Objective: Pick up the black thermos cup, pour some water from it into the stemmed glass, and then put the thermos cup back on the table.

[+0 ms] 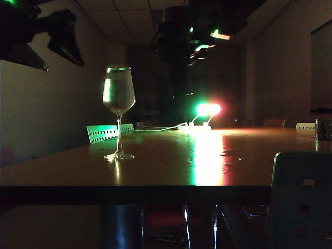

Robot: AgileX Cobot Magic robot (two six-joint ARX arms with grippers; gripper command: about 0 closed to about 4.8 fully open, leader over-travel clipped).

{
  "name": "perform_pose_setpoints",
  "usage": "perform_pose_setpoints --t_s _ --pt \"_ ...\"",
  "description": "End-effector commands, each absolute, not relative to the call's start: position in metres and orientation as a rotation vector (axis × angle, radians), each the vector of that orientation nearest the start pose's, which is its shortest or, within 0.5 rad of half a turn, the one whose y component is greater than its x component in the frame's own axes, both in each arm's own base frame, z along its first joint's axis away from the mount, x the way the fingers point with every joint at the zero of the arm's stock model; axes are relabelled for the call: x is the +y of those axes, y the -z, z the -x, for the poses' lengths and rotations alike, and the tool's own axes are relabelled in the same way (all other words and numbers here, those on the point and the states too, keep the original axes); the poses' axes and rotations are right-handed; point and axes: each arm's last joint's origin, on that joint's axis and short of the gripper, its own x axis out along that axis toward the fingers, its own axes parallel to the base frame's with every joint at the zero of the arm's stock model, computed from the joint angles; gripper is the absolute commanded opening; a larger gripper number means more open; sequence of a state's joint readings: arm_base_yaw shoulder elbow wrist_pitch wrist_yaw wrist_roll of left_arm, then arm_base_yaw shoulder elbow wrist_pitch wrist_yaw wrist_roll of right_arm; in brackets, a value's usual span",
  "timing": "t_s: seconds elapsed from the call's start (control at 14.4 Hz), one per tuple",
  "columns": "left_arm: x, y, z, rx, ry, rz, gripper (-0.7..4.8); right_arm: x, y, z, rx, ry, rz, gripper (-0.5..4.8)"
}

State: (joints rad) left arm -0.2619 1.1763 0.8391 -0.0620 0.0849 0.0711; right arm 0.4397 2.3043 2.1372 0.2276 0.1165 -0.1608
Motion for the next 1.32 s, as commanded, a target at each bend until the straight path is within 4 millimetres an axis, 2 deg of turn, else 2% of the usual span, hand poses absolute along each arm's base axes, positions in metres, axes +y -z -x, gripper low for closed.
perform_pose_setpoints --t_s 0.07,0.21,0.42,0.49,0.69,1.04,1.18,1.25,1.32 --pt "-0.069 -0.289 -0.247 0.379 0.359 -0.103 4.79 0.223 -0.349 -0.485 -0.107 -0.266 0.092 1.67" --pt "-0.069 -0.291 -0.244 0.379 0.386 -0.089 4.79 0.217 -0.360 -0.476 -0.038 -0.217 0.095 1.66" --pt "-0.068 -0.298 -0.239 0.352 0.384 -0.069 4.79 0.206 -0.391 -0.455 0.009 -0.205 0.111 1.66" --pt "-0.067 -0.300 -0.237 0.344 0.387 -0.068 4.79 0.200 -0.408 -0.442 0.015 -0.206 0.113 1.66" --pt "-0.067 -0.304 -0.233 0.324 0.403 -0.053 4.79 0.184 -0.444 -0.408 0.058 -0.213 0.119 1.66" --pt "-0.066 -0.312 -0.227 0.285 0.426 -0.040 4.79 0.150 -0.499 -0.332 0.128 -0.267 0.118 1.66" --pt "-0.066 -0.313 -0.226 0.279 0.425 -0.040 4.79 0.145 -0.497 -0.321 0.112 -0.282 0.116 1.66" --pt "-0.066 -0.313 -0.226 0.280 0.425 -0.040 4.79 0.147 -0.485 -0.323 0.099 -0.300 0.111 1.66" --pt "-0.066 -0.312 -0.226 0.283 0.426 -0.041 4.79 0.150 -0.463 -0.330 0.085 -0.322 0.105 1.66"
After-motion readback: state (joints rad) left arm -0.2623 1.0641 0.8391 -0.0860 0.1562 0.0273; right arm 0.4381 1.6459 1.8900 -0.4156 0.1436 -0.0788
